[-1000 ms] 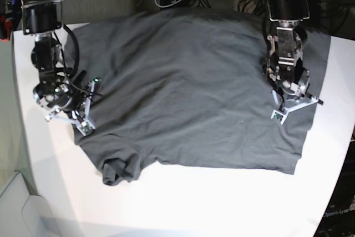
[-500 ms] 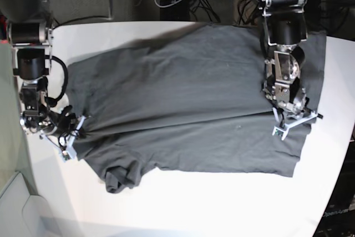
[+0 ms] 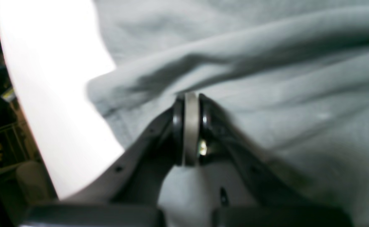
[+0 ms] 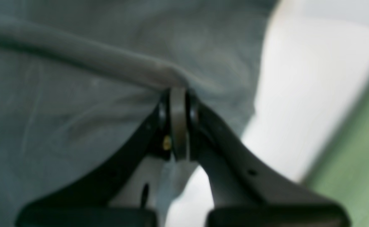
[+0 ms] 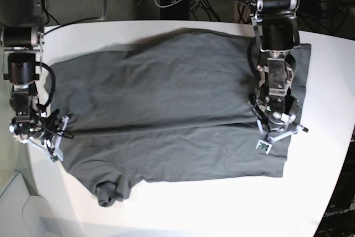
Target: Layout the t-shirt on the table in an organized manner, then fold the t-shirt properly
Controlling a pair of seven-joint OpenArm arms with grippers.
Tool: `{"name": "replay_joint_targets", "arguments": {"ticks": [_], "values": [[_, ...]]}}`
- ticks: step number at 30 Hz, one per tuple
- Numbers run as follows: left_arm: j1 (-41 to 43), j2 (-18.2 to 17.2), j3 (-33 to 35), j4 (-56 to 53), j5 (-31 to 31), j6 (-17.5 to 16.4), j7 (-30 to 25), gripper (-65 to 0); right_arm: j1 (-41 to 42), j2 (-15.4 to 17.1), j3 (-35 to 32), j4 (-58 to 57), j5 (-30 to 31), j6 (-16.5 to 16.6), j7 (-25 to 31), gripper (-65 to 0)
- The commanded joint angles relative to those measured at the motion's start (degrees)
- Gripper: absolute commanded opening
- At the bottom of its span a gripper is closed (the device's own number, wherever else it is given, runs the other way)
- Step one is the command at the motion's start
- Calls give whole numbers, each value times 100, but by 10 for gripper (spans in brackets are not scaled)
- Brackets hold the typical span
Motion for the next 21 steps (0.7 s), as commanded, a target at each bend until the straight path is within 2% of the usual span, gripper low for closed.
{"name": "replay_joint_targets", "arguments": {"ticks": [1,5,8,10,13,19,21], "values": [[-219,-97,7,233,67,82,49,-648,155,116,38,342,0,-34,35,-650],[-237,-115,15,637,128,82,198,-648,-118,142,38,1336,-27,-34,-273,-650],[-193,-62,24,953,128,73,207,-648,-329,142,38,2189,-27,-25,-827,-650],[-105,35,77,1244,84,64,550,-648,-531,142,56,2830,-27,-25,-1301,-650],[97,237,596,1595,67,64,1016,-648,-900,63,610,3683,0,-16,-1926,-650],[677,694,2002,1947,93,73,1024,-648,-1665,-535,1805,4984,8,2,-2866,-650],[704,879,2319,1947,75,82,1016,-648,-1911,-710,2060,5353,0,151,-3033,-650]]}}
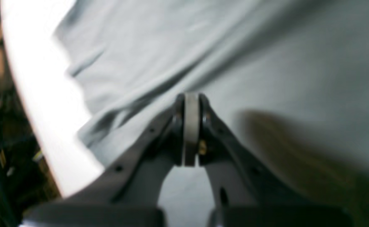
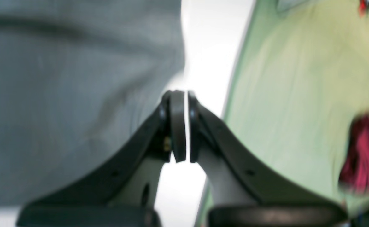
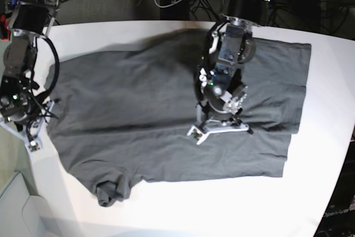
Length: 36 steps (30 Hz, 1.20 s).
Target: Layout the t-shirt on the table in an organized manner, then fold the t-shirt properly
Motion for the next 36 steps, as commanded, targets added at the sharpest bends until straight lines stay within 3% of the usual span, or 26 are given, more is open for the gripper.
{"name": "replay_joint_targets", "arguments": {"ticks": [1,3,7,9,16,19,27,36], "values": [[-164,145,103,117,89,89,-62,-648,11,19,203,310,24,64,32,-650],[-190,347,235,38,89,97,-62,-648,-217,-148,546,609,41,99,-240,-650],[-331,372,569,-401,89,124,-71,-648,-630,-482,994,969,41,301,-407,-626],[-392,372,903,-727,71,133,-80,-648,-771,-702,1249,1066,32,613,-425,-581],[-313,372,1518,-1078,71,141,-563,-648,-1079,-1273,1759,1497,41,613,-442,-407],[-349,372,1501,-1342,71,141,-598,-648,-1079,-1335,1847,1479,41,613,-451,-379],[-375,372,1272,-1711,71,141,-607,-648,-789,-1414,1926,1048,41,613,-1286,-375],[-331,372,1167,-1711,71,141,-607,-648,-411,-1379,2278,-51,305,613,-1321,-361]]}}
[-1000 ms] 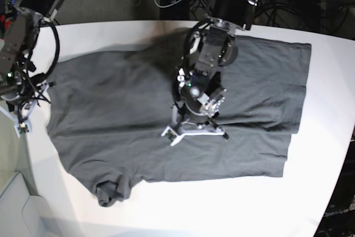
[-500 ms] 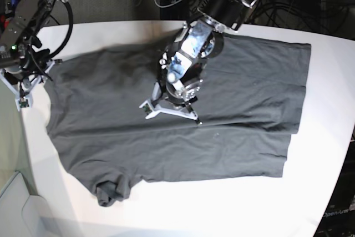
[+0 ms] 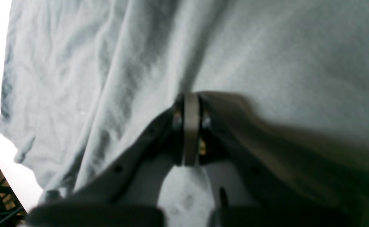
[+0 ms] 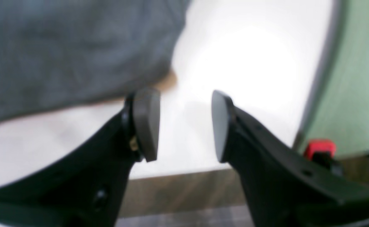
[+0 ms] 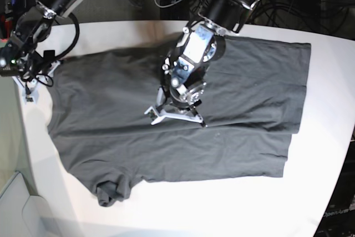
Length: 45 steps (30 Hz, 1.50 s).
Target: Layout the t-shirt on the table in an organized manner, then fold the t-shirt properly
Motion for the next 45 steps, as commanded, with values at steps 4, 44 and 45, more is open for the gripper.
{"name": "replay_joint_targets", "arguments": {"ticks": [4,44,45], "values": [[-36,38,-7,37,1,-12,84,-648,110,64,-35,85,54,34,-12,-243],[-53,38,-7,46,10,-12,84,-648,576,64,572,-1190,985,34,-39,-203],[-53,38,-7,46,10,-12,84,-648,611,55,572,-1190,1073,34,-39,-227]]}}
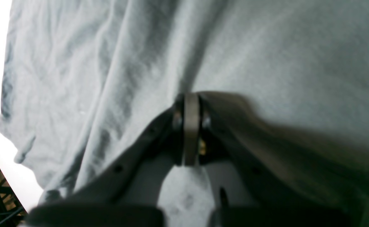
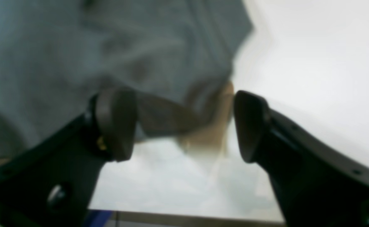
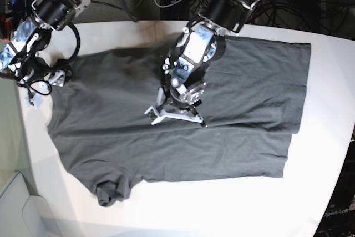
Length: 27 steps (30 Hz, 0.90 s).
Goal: Layout the t-shirt on the table in an organized manner, then fold the t-shirt properly
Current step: 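Grasp the shirt's shoulder edge with the right gripper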
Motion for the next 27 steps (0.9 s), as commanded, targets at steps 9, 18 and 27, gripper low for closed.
{"name": "replay_joint_targets", "arguments": {"ticks": [9,18,27], "values": [[-34,38,-7,73,-5,-9,75,-648,141,-13,-434,19,556,32,-50,-535],[-34,38,-16,90,-5,-9,84,-648,423,321,-1225,98,573,32,-41,-650],[-42,38,-86,767,3,-9,163,-648,1073,418,-2078,98,573,32,-54,-650]]}}
